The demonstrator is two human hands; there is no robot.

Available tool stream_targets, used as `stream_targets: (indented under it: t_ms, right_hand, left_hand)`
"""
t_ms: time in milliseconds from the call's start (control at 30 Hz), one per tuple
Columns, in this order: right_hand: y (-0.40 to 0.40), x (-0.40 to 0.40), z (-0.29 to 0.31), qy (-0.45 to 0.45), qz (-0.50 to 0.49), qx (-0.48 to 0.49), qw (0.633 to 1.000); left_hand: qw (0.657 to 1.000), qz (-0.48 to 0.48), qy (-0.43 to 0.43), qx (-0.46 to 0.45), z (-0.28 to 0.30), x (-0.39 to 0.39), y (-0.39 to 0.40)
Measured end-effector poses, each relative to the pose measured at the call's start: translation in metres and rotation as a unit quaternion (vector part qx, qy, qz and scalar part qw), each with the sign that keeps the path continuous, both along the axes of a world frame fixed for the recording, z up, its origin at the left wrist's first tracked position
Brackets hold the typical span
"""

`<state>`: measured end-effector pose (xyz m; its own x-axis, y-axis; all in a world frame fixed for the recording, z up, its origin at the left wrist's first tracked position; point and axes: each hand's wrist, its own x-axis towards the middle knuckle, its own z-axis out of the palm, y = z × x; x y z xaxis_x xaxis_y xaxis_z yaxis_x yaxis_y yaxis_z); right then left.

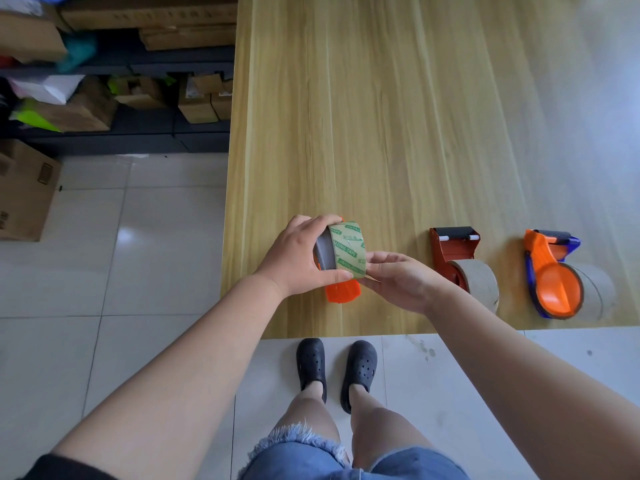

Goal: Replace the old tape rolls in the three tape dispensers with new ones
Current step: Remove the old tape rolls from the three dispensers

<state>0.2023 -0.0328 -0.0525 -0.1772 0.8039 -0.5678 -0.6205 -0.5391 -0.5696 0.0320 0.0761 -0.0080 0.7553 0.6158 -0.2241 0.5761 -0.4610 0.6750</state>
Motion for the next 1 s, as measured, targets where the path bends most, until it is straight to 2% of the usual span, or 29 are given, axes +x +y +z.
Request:
stream_targets:
  t_ms: [100, 200, 400, 467, 533, 600, 700, 767, 1000]
  right_hand:
    - [0.001, 0.003, 0.003, 0.014, 0.023, -0.017, 0.999]
    - [0.001, 0.003, 0.007, -0.008, 0.034, -0.052, 0.998]
    - [0.005, -0.006, 0.014, -0.062, -0.041, -0.076, 0.994]
    - [0.007, -0.007, 0.016, -0.137, 0.01, -0.072, 0.988]
    - [0.011, -0.014, 0.018, -0.239, 0.07, -0.067, 0.966]
    - [0.014, -0.019, 0.015, -0.293, 0.073, -0.075, 0.95]
    - [0.013, -0.017, 0.014, -0.242, 0.06, -0.091, 0.964]
    - [0.009, -0.013, 0.014, -0.195, 0.054, -0.097, 0.974]
    - [0.002, -0.008, 0.014, -0.144, 0.044, -0.101, 0.984]
  left_hand:
    - [1.0, 0.002, 0.002, 0.0, 0.002, 0.0, 0.0]
    - [1.0, -0.001, 0.005, -0.012, 0.0, -0.001, -0.002]
    - [0.999, 0.028, -0.007, -0.012, -0.006, -0.005, -0.012]
    - [0.999, 0.03, -0.005, -0.016, -0.007, -0.005, -0.016]
    - [0.999, 0.028, 0.008, -0.024, -0.009, -0.004, -0.018]
    - [0.999, 0.038, 0.014, -0.033, -0.012, -0.004, -0.02]
    - [0.991, 0.094, 0.006, -0.093, -0.02, -0.008, -0.018]
    - [0.986, 0.098, 0.003, -0.134, -0.024, -0.01, -0.017]
    - [0.988, 0.062, 0.004, -0.139, -0.03, -0.012, -0.016]
